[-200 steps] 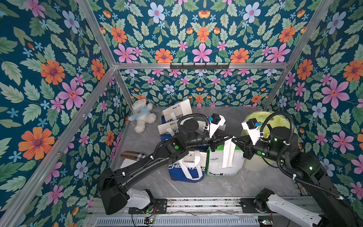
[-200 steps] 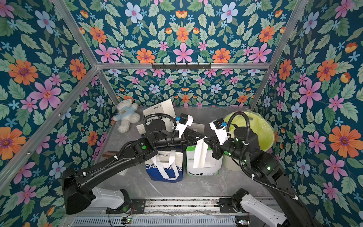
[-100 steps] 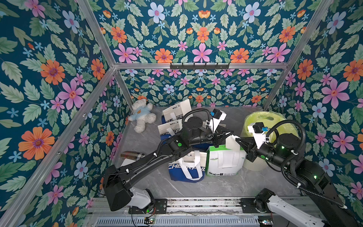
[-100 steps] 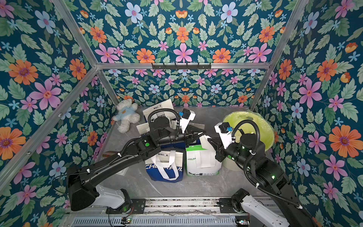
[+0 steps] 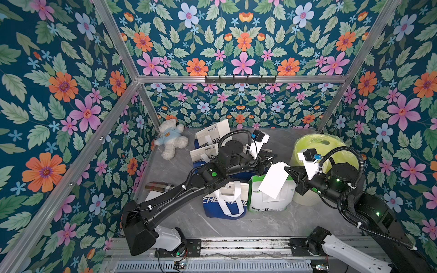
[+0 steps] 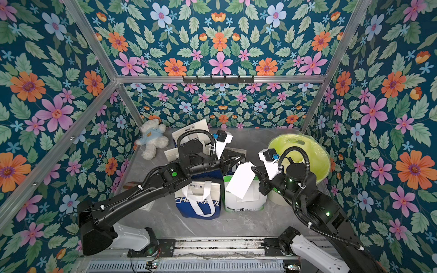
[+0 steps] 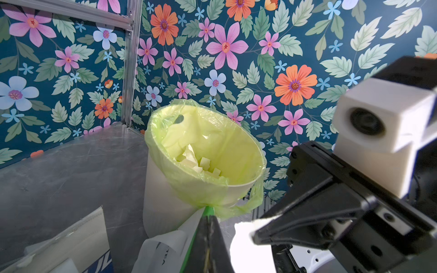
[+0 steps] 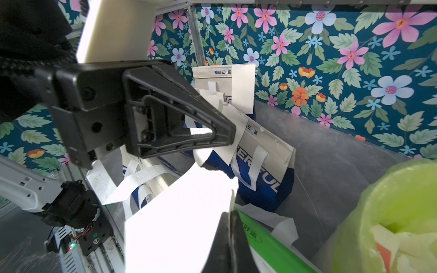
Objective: Shred takeout receipts and throw away
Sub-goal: Shred the takeout receipt, then place the takeout receipt in the trash bin.
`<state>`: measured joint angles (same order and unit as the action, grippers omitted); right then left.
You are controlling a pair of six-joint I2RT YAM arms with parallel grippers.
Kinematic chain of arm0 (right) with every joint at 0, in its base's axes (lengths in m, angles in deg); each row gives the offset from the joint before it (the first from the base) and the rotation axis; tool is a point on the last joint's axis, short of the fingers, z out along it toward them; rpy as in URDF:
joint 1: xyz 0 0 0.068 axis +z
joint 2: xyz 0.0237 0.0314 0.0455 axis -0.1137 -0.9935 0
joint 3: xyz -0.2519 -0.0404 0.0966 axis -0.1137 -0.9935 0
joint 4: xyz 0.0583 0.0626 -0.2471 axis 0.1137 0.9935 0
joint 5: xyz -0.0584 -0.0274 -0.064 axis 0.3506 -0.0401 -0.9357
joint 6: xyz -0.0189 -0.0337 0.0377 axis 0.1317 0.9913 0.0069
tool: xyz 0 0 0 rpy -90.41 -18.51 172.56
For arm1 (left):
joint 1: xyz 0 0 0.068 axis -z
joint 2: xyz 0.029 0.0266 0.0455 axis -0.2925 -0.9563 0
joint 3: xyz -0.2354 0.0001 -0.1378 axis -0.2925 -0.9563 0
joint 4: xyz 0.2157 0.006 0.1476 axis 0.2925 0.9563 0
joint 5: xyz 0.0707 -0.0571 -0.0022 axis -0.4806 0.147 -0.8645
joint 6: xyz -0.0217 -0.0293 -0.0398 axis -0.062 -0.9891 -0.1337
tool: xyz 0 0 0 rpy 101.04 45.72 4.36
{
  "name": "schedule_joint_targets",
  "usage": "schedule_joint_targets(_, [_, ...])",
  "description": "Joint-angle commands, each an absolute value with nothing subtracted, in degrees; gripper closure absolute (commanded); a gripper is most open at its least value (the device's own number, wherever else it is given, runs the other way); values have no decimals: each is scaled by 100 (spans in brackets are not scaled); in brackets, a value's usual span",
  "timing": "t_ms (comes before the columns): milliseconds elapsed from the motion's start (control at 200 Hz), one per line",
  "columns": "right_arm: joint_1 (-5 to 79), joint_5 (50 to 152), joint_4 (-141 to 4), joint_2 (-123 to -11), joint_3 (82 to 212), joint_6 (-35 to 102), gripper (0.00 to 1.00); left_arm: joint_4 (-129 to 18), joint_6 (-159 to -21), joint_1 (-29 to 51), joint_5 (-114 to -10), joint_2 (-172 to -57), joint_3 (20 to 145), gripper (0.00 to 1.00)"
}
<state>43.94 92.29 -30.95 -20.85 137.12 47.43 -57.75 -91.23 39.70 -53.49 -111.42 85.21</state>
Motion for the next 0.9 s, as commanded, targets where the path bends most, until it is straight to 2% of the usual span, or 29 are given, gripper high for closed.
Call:
schedule_joint_targets(0, [4396,8735,-3073,-2169,13811,4550,100,-5707,-9029,3957,-5374,-11127,8505,100])
schedule_joint_targets(100, [4393,8270,-2994,-2222,13929,4447,100,-5698,-8975,3959,-5383,-11103,8483,100])
schedule_joint_targets(300, [4395,6526,-2577,-2082,14220,4093,100,-5671,-8706,3956,-5522,-11064,8512,100])
schedule_joint_targets(380, [4399,6292,-2422,-1923,14328,4020,100,-5684,-8600,3958,-5531,-11148,8624,100])
schedule_joint_targets(525, [4390,7300,-2355,-1469,14363,3957,100,-5724,-8362,3950,-5532,-11689,9208,100])
schedule_joint_targets(665, [4392,8781,-2694,-701,13991,3826,100,-5581,-8293,3946,-5277,-12852,10589,100])
schedule_joint_targets(760, [4395,9720,-2717,-354,13855,3770,100,-5616,-8576,3945,-4897,-13779,11686,100])
schedule_joint_targets(895, [4393,10432,-2245,-305,13947,3782,100,-6352,-9350,3958,-4322,-14925,12783,100])
